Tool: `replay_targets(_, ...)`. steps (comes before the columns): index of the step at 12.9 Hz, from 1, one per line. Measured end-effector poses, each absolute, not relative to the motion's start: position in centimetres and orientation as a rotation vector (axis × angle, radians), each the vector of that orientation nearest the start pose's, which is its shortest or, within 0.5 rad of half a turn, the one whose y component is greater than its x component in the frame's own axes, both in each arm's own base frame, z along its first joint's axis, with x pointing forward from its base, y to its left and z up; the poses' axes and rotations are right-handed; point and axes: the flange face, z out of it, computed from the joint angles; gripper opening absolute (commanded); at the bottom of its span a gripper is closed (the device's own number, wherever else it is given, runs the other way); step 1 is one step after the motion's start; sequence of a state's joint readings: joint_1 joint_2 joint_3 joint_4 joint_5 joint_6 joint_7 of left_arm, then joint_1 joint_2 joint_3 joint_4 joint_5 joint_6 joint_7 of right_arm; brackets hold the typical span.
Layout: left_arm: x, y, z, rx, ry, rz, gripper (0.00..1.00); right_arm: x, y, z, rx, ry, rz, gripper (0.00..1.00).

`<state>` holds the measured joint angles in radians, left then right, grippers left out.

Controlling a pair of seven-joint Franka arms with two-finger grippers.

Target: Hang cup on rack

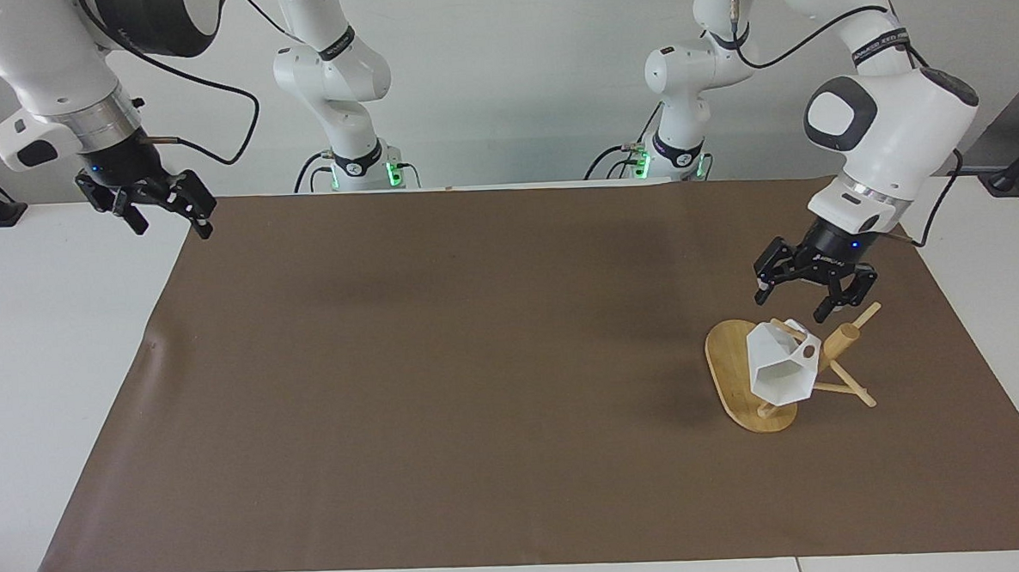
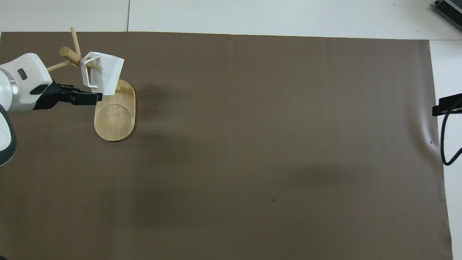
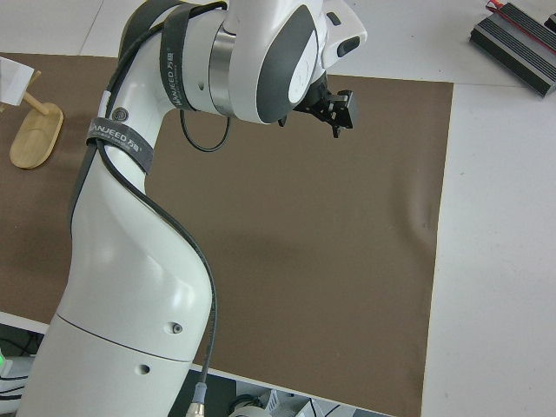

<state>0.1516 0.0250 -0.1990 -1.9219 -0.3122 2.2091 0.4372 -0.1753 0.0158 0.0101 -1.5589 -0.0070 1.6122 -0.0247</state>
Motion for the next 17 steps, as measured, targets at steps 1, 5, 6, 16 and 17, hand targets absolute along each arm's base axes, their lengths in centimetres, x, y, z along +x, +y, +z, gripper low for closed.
replay_targets(1,58.3,-3.7,51.6,-3.258,0.563,-0.49,1.0,55.6,-9.4,62.5,-3.144,0.221,-0.058,1.0)
replay_targets(5,53.4,-3.0,56.7,-3.181,0.56,-0.271,1.0,55.6,-9.4,62.5,-3.144,0.221,-0.057,1.0)
replay_targets(6,52.0,-3.0,57.8,-3.166,0.531,-0.212,1.0,55.6,-9.4,62.5,-3.144,0.221,-0.057,1.0)
replay_targets(16,48.1,-5.2,66.4,-3.128,0.454,0.036,1.0,55.6,-9.4,62.5,-3.144,0.221,-0.057,1.0)
replay_targets(17,48.1,-5.9,66.6,-3.127,0.464,0.056,1.0,55.6,-9.4,62.5,-3.144,0.221,-0.057,1.0)
